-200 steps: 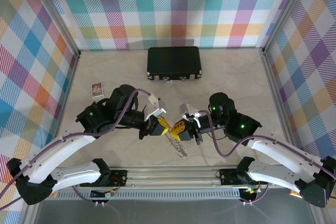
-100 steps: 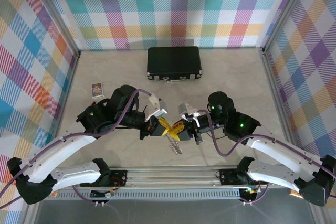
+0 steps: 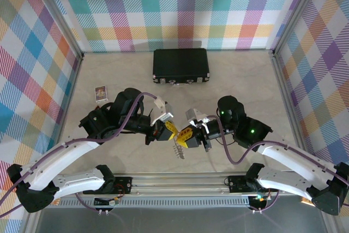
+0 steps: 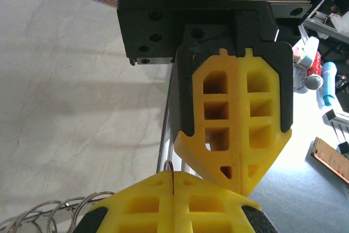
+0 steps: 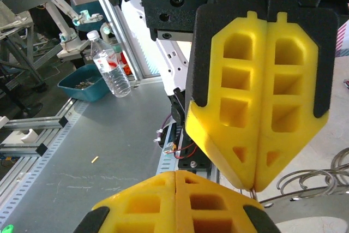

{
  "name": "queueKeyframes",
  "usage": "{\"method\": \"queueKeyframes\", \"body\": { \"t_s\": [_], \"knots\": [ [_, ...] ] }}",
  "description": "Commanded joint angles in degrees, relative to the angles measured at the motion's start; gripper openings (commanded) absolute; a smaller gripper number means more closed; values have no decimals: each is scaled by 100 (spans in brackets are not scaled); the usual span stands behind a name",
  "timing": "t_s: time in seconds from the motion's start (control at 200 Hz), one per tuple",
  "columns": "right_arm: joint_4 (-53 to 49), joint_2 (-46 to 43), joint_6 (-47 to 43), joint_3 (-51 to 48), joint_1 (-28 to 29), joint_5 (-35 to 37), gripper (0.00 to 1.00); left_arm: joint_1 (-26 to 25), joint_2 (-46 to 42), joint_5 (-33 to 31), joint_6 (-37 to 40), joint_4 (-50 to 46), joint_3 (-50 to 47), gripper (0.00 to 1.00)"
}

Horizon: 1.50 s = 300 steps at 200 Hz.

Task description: Put the keys on the keyring

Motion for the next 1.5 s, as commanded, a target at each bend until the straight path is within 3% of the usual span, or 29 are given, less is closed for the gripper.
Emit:
{"method": "queueKeyframes", "body": {
  "t_s": [0.0,0.21,0.335,0.995,1.495],
  "knots": [
    [-142,-122,-164,123,35,-112,1,-92,-120,170,-71,212,77,0],
    [-256,-417,-97,73,33,229,31,-95,-165,236,-57,204,45,0],
    [-239,-502,-1,34,34,397,42,-95,-194,255,-44,200,31,0],
    [-206,-441,55,95,33,755,43,-95,-259,244,2,156,25,0],
    [-119,-353,64,26,32,1003,52,-104,-248,263,-18,163,51,0]
  ]
}}
